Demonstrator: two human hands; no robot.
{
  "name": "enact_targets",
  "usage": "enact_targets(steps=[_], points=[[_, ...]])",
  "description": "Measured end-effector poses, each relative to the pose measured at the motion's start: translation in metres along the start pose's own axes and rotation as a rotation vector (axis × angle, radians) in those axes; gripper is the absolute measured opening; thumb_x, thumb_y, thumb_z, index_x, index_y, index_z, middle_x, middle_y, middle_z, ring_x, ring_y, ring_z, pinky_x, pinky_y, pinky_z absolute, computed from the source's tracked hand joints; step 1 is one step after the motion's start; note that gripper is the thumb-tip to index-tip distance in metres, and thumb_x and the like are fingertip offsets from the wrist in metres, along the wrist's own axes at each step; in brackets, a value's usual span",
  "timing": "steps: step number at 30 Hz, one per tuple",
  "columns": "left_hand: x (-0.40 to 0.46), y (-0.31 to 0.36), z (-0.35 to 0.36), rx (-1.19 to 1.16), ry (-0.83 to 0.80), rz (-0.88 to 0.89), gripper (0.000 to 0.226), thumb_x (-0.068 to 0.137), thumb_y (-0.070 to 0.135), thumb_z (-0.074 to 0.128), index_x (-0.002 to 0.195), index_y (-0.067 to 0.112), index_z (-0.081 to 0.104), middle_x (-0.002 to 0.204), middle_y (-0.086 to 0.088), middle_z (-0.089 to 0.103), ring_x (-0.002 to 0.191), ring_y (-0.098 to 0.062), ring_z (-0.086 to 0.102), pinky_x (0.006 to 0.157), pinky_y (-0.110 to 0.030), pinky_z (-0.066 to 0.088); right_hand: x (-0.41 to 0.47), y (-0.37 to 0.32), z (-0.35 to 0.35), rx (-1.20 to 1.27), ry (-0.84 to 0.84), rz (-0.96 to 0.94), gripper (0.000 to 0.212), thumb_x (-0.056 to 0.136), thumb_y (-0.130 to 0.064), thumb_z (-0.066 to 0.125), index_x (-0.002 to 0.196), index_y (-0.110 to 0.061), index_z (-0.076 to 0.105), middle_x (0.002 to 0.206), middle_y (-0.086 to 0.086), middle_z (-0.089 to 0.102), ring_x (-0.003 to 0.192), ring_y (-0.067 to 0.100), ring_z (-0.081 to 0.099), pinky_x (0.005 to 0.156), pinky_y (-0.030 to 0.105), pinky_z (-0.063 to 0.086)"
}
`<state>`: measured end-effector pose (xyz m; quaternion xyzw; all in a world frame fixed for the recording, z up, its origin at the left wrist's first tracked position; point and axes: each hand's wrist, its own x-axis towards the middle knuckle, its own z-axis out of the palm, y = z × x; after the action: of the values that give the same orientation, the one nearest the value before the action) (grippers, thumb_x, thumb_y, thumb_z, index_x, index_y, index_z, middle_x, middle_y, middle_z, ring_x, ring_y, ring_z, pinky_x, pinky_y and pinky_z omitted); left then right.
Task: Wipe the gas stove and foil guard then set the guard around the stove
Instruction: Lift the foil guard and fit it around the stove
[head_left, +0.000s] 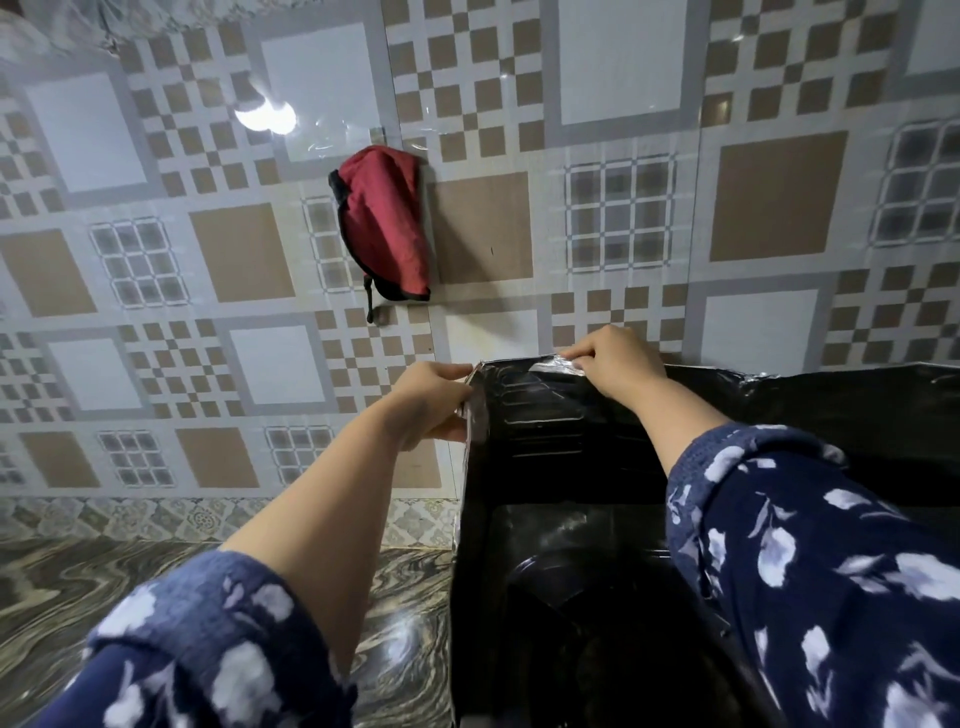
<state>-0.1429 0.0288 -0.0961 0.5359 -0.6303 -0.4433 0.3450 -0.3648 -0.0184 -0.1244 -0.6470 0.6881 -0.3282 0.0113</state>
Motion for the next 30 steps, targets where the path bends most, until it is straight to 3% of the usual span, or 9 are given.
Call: enact_targets(steps=[3, 6, 8, 12, 16, 19, 23, 30], points=[[0.001, 0.002, 0.001, -0.031, 0.014, -0.004, 0.049, 0.092, -0.001, 0.05, 0.14, 0.011, 0.044, 0.089, -0.009, 0.068, 0.05, -0.009, 0.067, 0.047, -0.021, 0.056, 0.007, -0.008, -0.002, -0.024, 0.01, 0.025, 0.034, 0.097, -0.011, 0.048, 0.108, -0.032, 0.071, 0.128, -0.004, 0.064, 0.109, 0.024, 0.061, 0.078, 0.03, 0.046], [-0.004, -0.002, 0.007, -0.011, 0.029, 0.001, 0.046, 0.096, 0.005, 0.047, 0.141, 0.015, 0.042, 0.079, -0.004, 0.065, 0.041, -0.006, 0.064, 0.039, -0.019, 0.051, 0.004, -0.009, 0.006, -0.034, 0.019, 0.028, 0.036, 0.097, -0.008, 0.046, 0.111, -0.03, 0.071, 0.127, -0.002, 0.064, 0.108, 0.025, 0.061, 0.078, 0.029, 0.047], [-0.005, -0.004, 0.006, 0.034, 0.039, 0.02, 0.044, 0.097, 0.01, 0.046, 0.14, 0.016, 0.042, 0.078, -0.002, 0.064, 0.041, -0.005, 0.062, 0.037, -0.018, 0.049, 0.001, -0.007, 0.011, 0.001, 0.034, 0.028, 0.036, 0.097, -0.008, 0.046, 0.114, -0.031, 0.069, 0.128, -0.001, 0.064, 0.109, 0.026, 0.061, 0.086, 0.031, 0.05], [0.0, -0.001, -0.004, 0.11, 0.066, 0.022, 0.044, 0.096, 0.009, 0.05, 0.139, 0.015, 0.045, 0.082, -0.005, 0.067, 0.058, -0.015, 0.066, 0.043, -0.022, 0.055, -0.002, -0.006, 0.019, 0.09, 0.044, 0.003, 0.037, 0.097, -0.006, 0.046, 0.116, -0.027, 0.069, 0.13, 0.003, 0.062, 0.117, 0.028, 0.057, 0.101, 0.035, 0.045], [-0.004, -0.004, -0.003, 0.071, 0.071, 0.015, 0.043, 0.097, 0.01, 0.047, 0.14, 0.015, 0.044, 0.081, -0.003, 0.064, 0.046, -0.009, 0.064, 0.038, -0.02, 0.05, -0.003, -0.011, 0.026, 0.012, 0.066, -0.045, 0.047, 0.096, 0.002, 0.04, 0.118, -0.029, 0.067, 0.132, 0.006, 0.061, 0.12, 0.032, 0.055, 0.108, 0.04, 0.041], [-0.006, -0.007, 0.002, 0.001, 0.052, 0.015, 0.042, 0.099, 0.018, 0.045, 0.141, 0.016, 0.043, 0.086, -0.002, 0.063, 0.056, -0.013, 0.064, 0.041, -0.023, 0.054, -0.004, -0.015, 0.025, -0.093, 0.08, -0.078, 0.05, 0.096, 0.002, 0.039, 0.122, -0.033, 0.063, 0.129, 0.01, 0.061, 0.116, 0.032, 0.053, 0.105, 0.044, 0.038], [-0.008, -0.005, -0.002, 0.076, 0.077, 0.034, 0.038, 0.1, 0.026, 0.043, 0.137, 0.018, 0.047, 0.081, 0.004, 0.06, 0.06, -0.012, 0.061, 0.037, -0.02, 0.05, -0.011, -0.018, 0.02, -0.152, 0.077, -0.095, 0.055, 0.093, 0.006, 0.042, 0.131, -0.031, 0.056, 0.124, 0.009, 0.058, 0.113, 0.029, 0.05, 0.099, 0.04, 0.039], [-0.011, -0.003, -0.016, 0.207, 0.06, 0.001, 0.042, 0.097, 0.033, 0.046, 0.137, 0.02, 0.048, 0.106, -0.004, 0.064, 0.077, -0.017, 0.064, 0.055, -0.026, 0.05, -0.011, -0.021, 0.02, -0.15, 0.106, -0.14, 0.053, 0.088, 0.007, 0.049, 0.128, -0.028, 0.06, 0.123, -0.002, 0.058, 0.117, 0.024, 0.045, 0.1, 0.041, 0.04]])
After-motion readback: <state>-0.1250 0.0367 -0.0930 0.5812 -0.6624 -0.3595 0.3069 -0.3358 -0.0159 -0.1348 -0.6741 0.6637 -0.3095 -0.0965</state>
